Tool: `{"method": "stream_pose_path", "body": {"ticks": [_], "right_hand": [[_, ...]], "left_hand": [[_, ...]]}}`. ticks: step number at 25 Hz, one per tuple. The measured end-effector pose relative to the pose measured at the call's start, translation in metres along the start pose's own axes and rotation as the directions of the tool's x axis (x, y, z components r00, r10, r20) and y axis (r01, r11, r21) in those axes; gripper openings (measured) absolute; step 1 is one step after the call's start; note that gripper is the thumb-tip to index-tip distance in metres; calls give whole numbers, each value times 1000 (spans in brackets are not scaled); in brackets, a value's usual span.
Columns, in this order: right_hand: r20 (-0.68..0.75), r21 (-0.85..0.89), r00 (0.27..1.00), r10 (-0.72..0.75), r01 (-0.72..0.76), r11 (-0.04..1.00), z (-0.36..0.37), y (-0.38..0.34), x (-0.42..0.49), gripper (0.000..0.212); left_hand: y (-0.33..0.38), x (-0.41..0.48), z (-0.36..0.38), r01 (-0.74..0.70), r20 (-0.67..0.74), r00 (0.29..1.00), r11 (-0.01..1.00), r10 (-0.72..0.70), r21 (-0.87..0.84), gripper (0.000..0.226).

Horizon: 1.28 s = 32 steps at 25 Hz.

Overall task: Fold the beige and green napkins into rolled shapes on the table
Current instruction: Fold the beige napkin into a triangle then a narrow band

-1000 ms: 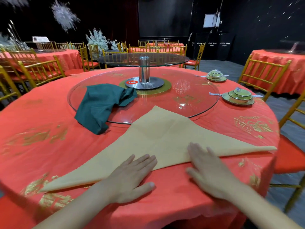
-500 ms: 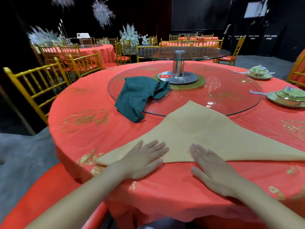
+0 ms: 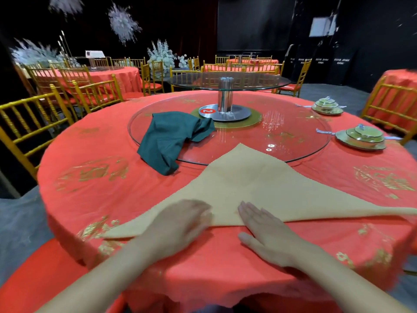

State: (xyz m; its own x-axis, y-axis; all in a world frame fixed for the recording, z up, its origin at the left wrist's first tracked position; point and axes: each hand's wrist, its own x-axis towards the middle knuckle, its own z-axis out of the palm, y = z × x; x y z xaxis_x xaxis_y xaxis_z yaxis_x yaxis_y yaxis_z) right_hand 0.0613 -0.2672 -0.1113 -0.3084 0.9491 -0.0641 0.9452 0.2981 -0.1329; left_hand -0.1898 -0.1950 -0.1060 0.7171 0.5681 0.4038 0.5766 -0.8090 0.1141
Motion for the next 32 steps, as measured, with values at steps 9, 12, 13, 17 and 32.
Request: {"method": "stream_pose_path", "body": {"ticks": [9,12,13,17,32], "right_hand": [[6,37,997,-75,74,997,-12,72,-29,87],[-59,10,998,-32,32,999,-17,109,-45,88],[-76,6,997,-13,14,1000,-18,116,-49,88],[-269,4,963,20,-19,1000,-16,132,-59,64],[-260,149,948,185,-150,977,-23,123,-54,25]], "left_hand": [[18,21,18,-182,30,983,937,182,299,32],[17,17,12,-206,46,978,921,202,331,30],[18,16,9,-222,58,975,911,215,348,30],[15,16,5,-261,73,964,876,254,404,32],[1,7,4,284,83,952,953,-293,109,21]]}}
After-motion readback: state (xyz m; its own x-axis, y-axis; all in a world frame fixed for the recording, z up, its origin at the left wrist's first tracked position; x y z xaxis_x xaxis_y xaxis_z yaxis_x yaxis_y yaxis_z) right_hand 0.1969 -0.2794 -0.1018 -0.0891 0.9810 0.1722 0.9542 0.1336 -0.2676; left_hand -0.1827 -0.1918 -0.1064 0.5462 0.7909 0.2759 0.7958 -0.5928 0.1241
